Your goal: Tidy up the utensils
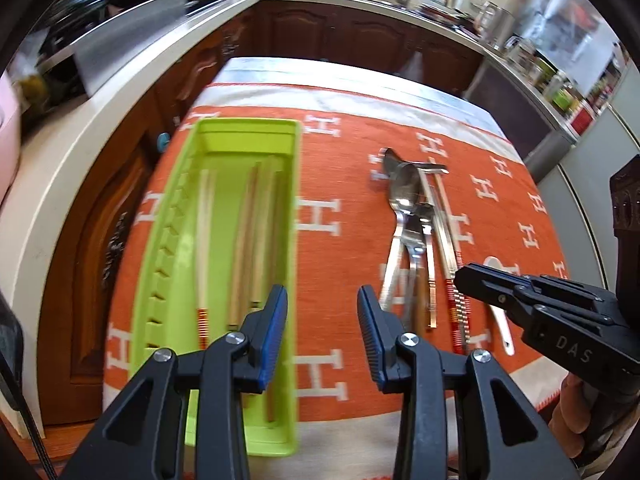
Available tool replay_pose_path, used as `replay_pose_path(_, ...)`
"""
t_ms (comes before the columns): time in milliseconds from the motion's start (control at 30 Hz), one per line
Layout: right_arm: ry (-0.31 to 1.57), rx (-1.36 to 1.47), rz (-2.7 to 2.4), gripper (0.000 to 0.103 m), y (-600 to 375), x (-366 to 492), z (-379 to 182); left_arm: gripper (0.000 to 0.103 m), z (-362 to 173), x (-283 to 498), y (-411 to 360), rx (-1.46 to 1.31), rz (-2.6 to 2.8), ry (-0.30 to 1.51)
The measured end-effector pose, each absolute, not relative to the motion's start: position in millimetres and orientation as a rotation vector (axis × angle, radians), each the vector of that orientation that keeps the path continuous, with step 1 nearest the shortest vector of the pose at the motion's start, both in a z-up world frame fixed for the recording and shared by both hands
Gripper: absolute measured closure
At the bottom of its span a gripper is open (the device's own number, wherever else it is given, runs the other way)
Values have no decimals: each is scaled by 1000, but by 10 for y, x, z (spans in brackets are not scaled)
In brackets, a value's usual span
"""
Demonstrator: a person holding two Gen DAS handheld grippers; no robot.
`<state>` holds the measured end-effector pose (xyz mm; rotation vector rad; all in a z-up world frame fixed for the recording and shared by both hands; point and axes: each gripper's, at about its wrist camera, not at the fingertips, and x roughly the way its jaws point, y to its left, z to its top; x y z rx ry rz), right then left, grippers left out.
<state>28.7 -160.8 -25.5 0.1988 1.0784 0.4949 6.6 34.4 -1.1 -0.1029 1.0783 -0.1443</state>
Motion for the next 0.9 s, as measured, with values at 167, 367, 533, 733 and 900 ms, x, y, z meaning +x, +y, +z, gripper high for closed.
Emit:
replay_pose_path(167, 1065, 219, 451, 97, -1869, 251, -294, 68, -34, 94, 98, -84, -184, 1096)
replay_pose_path(367, 1067, 249, 413, 97, -2109, 273, -356, 68, -99, 158, -70, -81, -217, 1122)
replay_pose_path(533, 1069, 280, 396, 97, -2260, 317, -410, 68, -207, 299, -149, -95, -246, 1153)
replay_pose_path(733, 1085, 316, 379, 97, -2368, 426, -501, 70, -335, 577, -254, -95, -291, 1197)
replay_pose_path(900, 1094, 321, 382, 97, -2402, 495, -577, 84, -445, 752, -381, -64, -327, 1232)
